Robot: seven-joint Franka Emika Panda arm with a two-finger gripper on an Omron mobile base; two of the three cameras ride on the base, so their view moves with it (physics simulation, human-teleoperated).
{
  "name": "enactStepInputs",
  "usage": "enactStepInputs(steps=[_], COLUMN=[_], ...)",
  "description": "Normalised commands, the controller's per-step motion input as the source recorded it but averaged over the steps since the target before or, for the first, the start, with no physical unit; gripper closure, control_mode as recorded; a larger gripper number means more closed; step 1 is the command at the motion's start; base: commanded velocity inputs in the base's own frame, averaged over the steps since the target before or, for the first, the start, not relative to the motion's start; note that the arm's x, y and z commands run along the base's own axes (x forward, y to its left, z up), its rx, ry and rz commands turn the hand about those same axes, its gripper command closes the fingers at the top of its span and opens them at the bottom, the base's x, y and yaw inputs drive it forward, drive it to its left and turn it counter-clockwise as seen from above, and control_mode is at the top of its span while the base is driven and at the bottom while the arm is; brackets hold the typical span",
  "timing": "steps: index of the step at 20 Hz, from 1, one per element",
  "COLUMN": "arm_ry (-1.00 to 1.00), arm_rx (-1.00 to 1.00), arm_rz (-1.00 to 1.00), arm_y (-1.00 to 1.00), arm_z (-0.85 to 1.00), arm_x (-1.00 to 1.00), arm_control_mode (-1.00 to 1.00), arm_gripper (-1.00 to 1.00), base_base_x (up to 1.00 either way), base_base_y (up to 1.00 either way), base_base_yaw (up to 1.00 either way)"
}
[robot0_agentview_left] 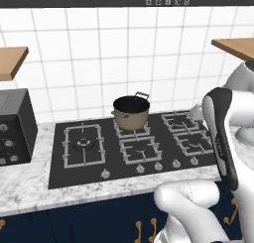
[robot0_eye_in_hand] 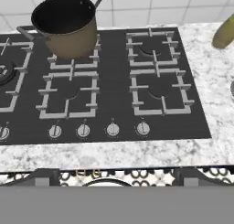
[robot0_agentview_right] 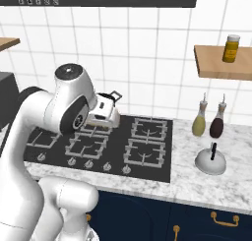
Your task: Pick the kettle from the counter and place it on a stove burner. Then turn the burner on.
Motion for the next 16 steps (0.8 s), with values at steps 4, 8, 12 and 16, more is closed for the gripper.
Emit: enactStepInputs(steps=[4, 8, 12, 16], arm_ry=[-0.34, -0.29, -0.21, -0.01], arm_rx=[0.0, 0.0, 0.0, 0.07], arm_rz=[0.01, 0.02, 0.0, 0.05], arm_y=[-1.0, -1.0, -1.0, -1.0], arm_z=[0.0, 0.0, 0.0, -0.02], arm_x=[-0.7, -0.29, 0.0, 0.49], arm_control_mode=[-1.0, -1.0, -1.0, -1.0], arm_gripper=[-1.0, -1.0, -1.0, -1.0], base_base_x=[0.0, 0.0, 0.0, 0.0], base_base_y=[0.0, 0.0, 0.0, 0.0], base_base_yaw=[0.0, 0.0, 0.0, 0.0])
